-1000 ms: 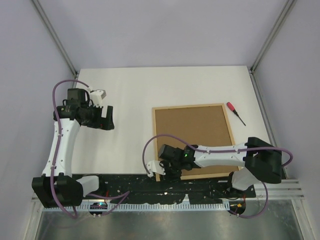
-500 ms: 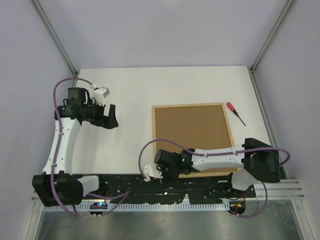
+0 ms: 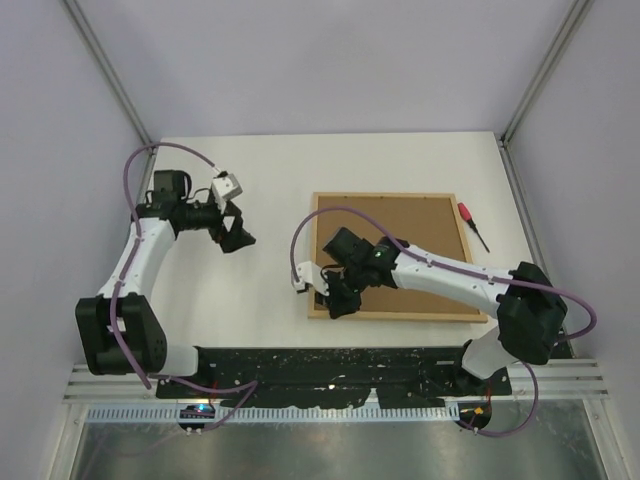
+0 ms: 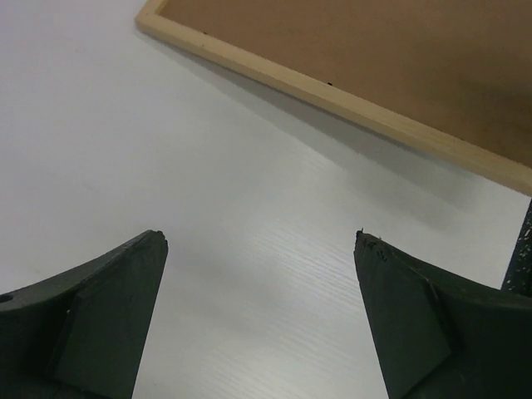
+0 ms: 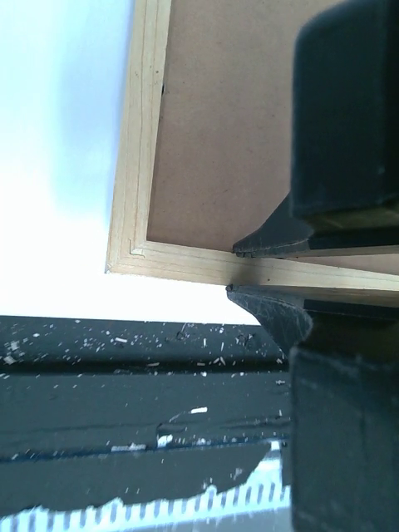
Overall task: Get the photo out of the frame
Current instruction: Turn over the photo frame at the center of the board.
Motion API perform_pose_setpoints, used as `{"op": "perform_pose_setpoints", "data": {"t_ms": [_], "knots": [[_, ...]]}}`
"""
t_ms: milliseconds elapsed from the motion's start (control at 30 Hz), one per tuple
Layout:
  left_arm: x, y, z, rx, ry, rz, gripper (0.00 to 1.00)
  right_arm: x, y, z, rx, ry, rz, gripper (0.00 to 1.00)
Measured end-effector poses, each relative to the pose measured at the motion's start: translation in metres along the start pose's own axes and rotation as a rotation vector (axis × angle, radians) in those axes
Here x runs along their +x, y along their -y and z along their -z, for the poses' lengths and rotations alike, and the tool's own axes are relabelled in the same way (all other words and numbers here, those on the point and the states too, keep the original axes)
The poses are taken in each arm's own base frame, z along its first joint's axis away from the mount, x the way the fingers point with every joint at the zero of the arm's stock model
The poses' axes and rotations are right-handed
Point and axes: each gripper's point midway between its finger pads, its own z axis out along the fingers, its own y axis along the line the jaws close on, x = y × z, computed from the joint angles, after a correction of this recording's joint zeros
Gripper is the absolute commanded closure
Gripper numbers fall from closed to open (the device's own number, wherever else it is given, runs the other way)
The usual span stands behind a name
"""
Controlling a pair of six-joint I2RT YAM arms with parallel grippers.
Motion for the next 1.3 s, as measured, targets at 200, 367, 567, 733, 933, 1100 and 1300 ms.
{"op": "perform_pose_setpoints", "data": {"t_ms": [200,367,567,733,933,1100,1300], "knots": [[-0.01,0.013,-0.025,0.078,0.121,-0.421,0.0,-0.025,0.014,0.031,-0.064,0.106,-0.074,0.92],[-0.005,0.036,-0.043,0.108,0.194,-0.701,0.01,-0.044,0.024,0.05,-0.12,0.182,-0.124,0.92],[-0.002,0.056,-0.064,0.16,0.256,-0.944,0.0,-0.049,0.03,0.058,-0.178,0.224,-0.18,0.92],[-0.005,0.082,-0.082,0.214,0.293,-1.066,0.0,-0.052,0.033,0.064,-0.218,0.254,-0.216,0.92],[-0.007,0.104,-0.098,0.269,0.315,-1.125,0.0,-0.058,0.037,0.077,-0.242,0.306,-0.241,0.92],[-0.007,0.117,-0.105,0.303,0.324,-1.14,0.03,-0.063,0.041,0.086,-0.258,0.337,-0.258,0.92],[-0.002,0.13,-0.117,0.355,0.301,-1.075,0.17,-0.064,0.041,0.086,-0.277,0.342,-0.272,0.92]]}}
